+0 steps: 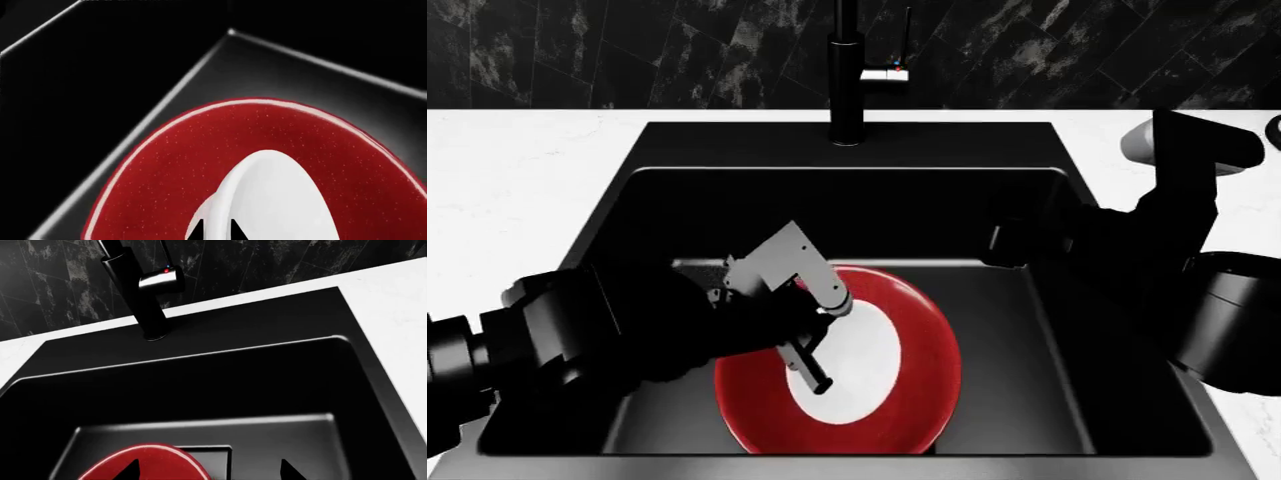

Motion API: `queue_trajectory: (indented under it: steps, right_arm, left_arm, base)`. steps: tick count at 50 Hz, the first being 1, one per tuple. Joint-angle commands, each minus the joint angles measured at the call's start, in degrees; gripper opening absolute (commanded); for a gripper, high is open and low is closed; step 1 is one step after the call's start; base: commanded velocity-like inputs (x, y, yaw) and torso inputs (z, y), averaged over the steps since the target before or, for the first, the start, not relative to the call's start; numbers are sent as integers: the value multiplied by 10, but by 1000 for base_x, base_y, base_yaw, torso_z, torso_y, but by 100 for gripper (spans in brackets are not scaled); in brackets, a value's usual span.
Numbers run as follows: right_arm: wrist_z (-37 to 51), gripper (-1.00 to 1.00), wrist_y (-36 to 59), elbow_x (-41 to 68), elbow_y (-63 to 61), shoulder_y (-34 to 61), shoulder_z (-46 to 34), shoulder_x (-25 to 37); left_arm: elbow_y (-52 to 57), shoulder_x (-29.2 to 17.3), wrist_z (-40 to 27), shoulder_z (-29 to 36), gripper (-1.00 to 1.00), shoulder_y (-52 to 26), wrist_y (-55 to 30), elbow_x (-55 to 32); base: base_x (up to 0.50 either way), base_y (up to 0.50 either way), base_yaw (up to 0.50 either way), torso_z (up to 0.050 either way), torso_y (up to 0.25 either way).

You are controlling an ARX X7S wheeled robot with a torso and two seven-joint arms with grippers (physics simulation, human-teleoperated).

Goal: Stack the bowls in the sink.

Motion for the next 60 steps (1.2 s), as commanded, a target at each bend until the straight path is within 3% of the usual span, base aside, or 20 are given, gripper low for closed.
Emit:
queue_trajectory:
  steps: [1, 60]
  right_arm:
    - [-8, 100, -2, -5, 4, -5, -1, 0]
    - [-20, 100, -17, -10, -2, -31, 3, 5]
  left_arm:
    - [3, 6, 1, 2, -100, 8, 0, 7]
    - [-163, 98, -13, 16, -100, 83, 4, 40]
  base:
    - [0, 0, 0, 0, 0]
    - [0, 0, 0, 0, 0]
